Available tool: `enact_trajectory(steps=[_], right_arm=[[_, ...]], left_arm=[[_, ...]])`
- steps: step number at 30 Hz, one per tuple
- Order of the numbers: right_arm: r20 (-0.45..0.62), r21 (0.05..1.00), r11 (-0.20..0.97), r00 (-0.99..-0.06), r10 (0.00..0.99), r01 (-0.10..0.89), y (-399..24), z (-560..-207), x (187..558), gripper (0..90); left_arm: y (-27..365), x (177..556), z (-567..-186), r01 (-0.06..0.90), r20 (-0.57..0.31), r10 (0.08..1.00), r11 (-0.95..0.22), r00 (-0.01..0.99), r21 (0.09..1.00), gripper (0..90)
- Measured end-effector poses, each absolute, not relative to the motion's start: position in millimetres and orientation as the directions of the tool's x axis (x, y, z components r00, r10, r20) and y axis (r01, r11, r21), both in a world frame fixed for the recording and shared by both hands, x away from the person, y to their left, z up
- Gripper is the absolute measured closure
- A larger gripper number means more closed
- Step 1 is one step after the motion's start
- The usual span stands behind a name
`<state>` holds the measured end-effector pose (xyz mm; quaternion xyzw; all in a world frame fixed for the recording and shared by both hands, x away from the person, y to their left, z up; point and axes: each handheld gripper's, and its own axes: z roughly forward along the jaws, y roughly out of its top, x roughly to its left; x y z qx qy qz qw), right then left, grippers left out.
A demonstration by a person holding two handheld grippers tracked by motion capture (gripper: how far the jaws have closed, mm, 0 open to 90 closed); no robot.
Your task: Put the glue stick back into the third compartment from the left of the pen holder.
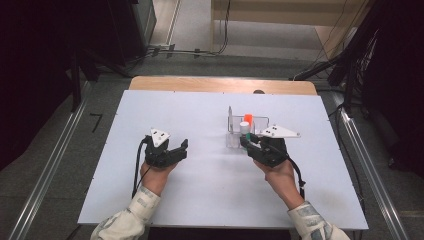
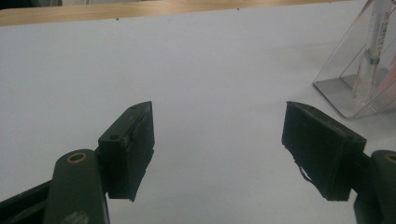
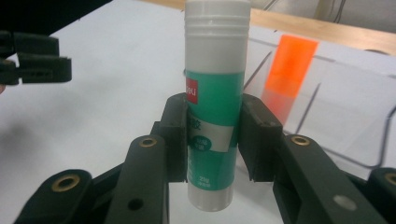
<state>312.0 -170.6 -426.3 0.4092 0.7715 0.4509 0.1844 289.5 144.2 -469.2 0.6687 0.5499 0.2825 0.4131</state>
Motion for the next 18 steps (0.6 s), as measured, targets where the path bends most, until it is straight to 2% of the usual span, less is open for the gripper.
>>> enact_trajectory(steps=[18], right_arm=[[0.099,0.878,0.163,-0.503,0.858,0.449,-196,-414,335,63.8]], left_arm=[[145,289,-470,0.505,-0.08,0.969,-0.051,0.235,0.862,25.7]])
